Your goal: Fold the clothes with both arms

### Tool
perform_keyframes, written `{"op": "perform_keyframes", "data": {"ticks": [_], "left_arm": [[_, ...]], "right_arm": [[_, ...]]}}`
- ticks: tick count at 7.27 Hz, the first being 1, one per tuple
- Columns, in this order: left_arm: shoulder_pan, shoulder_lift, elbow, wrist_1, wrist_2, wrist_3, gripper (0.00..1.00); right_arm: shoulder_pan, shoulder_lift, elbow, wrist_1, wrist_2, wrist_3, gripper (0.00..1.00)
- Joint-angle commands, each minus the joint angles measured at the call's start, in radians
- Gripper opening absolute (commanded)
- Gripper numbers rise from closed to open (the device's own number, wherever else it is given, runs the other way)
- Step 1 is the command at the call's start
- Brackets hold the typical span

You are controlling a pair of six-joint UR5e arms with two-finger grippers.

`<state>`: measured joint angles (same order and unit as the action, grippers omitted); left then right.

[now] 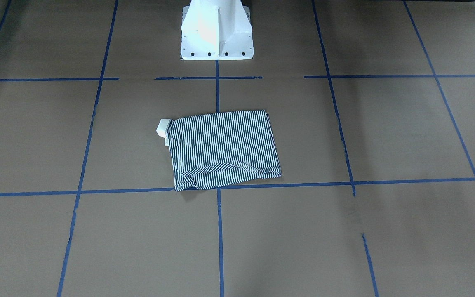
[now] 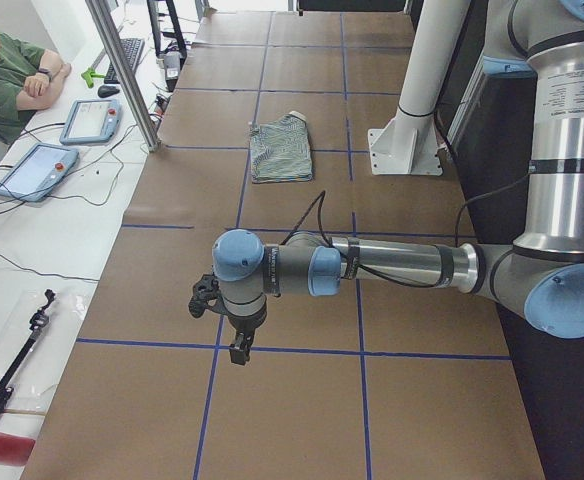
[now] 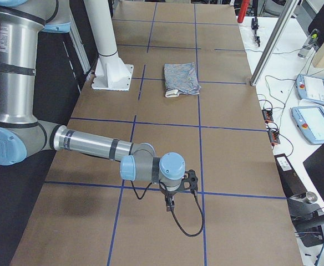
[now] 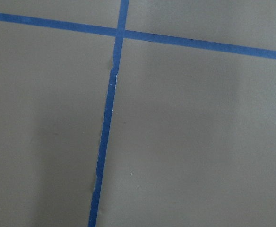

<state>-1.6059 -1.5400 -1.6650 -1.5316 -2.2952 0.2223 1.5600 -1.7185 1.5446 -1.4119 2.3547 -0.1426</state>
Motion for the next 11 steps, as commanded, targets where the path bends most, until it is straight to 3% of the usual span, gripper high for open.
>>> {"op": "perform_keyframes", "data": {"ticks": [1,4,5,7,11], "left_arm": [[0.010,0.000,0.008,-0.028,0.003,0.006,1.00],[0.044,0.023,0.010,-0.055,-0.022,-0.003,1.00],[0.044,0.041,0.019,-0.053,-0.111,-0.004,1.00],[0.044,0.052,0.021,-0.053,-0.109,-0.003,1.00],[0.043,0.044,0.007,-0.056,-0.113,0.000,1.00]], "right_arm": [[0.000,-0.015,0.018,0.001,-0.018,-0.008,1.00],[0.000,-0.030,0.022,-0.001,-0.014,0.011,1.00],[0.000,-0.029,0.022,-0.001,-0.015,0.012,1.00],[0.000,-0.030,0.035,0.001,-0.020,0.145,1.00],[0.000,-0.027,0.038,0.001,-0.025,0.146,1.00]]}}
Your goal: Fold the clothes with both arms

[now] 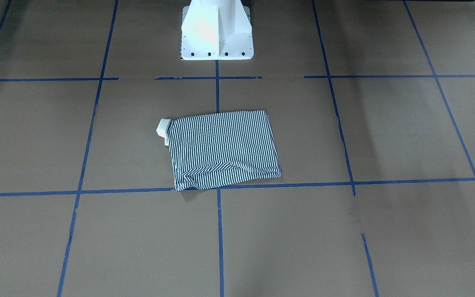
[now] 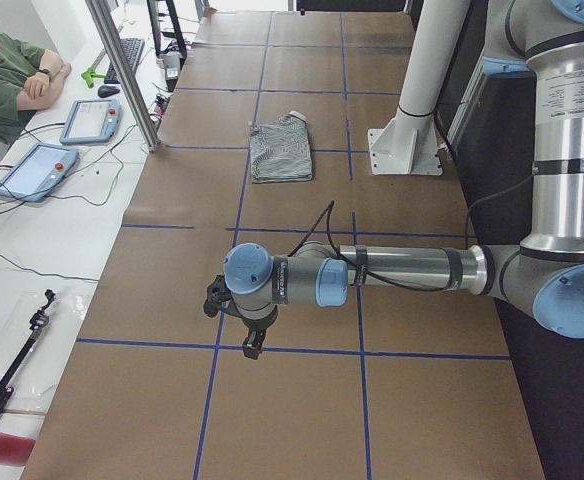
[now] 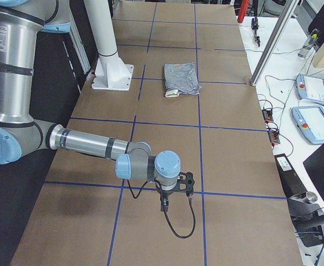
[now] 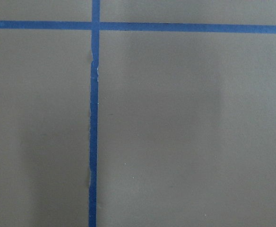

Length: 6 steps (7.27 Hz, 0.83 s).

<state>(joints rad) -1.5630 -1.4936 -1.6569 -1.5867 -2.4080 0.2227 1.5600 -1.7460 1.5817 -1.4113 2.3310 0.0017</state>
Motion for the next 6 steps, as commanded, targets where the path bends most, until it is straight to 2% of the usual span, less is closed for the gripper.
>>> {"op": "perform_keyframes", "data": {"ticks": [1,6], "left_arm": [[0.000,0.001,0.000,0.001,0.000,0.000,1.00],[0.000,0.003,-0.001,-0.001,0.000,0.000,1.00]], "right_arm": [[0.000,0.002,0.001,0.000,-0.001,0.001,1.00],[0.000,0.003,0.004,0.000,0.001,0.001,1.00]]}}
